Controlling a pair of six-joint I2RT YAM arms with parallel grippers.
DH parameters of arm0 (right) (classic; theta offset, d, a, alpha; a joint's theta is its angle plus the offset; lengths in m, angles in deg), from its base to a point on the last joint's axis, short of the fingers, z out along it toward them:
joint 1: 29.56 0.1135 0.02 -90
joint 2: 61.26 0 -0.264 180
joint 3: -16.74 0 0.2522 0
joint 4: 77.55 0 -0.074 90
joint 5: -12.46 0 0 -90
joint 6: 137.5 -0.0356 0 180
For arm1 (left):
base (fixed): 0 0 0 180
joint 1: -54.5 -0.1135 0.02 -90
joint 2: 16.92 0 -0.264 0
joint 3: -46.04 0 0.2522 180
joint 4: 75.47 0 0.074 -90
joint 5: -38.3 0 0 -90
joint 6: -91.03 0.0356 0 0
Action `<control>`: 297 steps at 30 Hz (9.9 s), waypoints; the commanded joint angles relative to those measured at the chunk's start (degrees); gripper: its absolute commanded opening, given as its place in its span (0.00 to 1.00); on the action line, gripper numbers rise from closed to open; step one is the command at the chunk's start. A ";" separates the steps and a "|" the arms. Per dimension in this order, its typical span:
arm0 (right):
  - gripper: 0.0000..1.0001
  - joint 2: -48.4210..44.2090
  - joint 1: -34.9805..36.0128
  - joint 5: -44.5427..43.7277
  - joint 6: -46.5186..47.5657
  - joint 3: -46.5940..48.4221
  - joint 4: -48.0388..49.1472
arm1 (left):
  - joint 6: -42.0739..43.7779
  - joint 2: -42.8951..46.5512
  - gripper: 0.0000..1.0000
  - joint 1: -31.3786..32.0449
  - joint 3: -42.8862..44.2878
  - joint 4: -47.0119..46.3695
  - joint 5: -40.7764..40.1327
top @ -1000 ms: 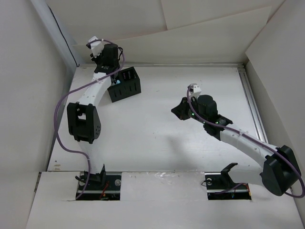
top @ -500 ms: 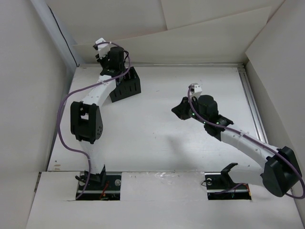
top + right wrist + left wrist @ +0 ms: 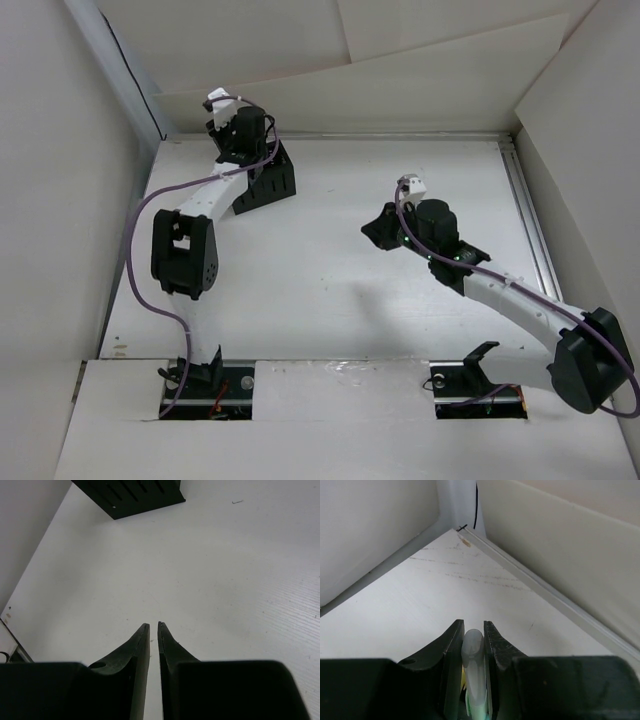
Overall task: Sort the stationery into containers
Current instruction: Place the pen in the storage box, then pick up the stationery from the center of the board, then place the stationery in the storage box, then pick up the stationery from the center of the board, then place the stationery in the storage box.
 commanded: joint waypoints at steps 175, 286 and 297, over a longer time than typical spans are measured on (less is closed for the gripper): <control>0.94 -18.70 -9.26 -28.31 -3.23 -0.74 -14.43 | -9.25 4.34 0.61 8.72 7.19 14.57 34.26; 0.99 -21.60 -9.79 -15.48 -0.87 0.40 -13.20 | -7.76 -2.51 0.29 6.62 7.01 11.65 19.78; 0.99 -21.07 -9.79 -15.48 -0.87 0.40 -13.20 | -7.76 -3.04 0.57 6.62 6.49 11.65 19.25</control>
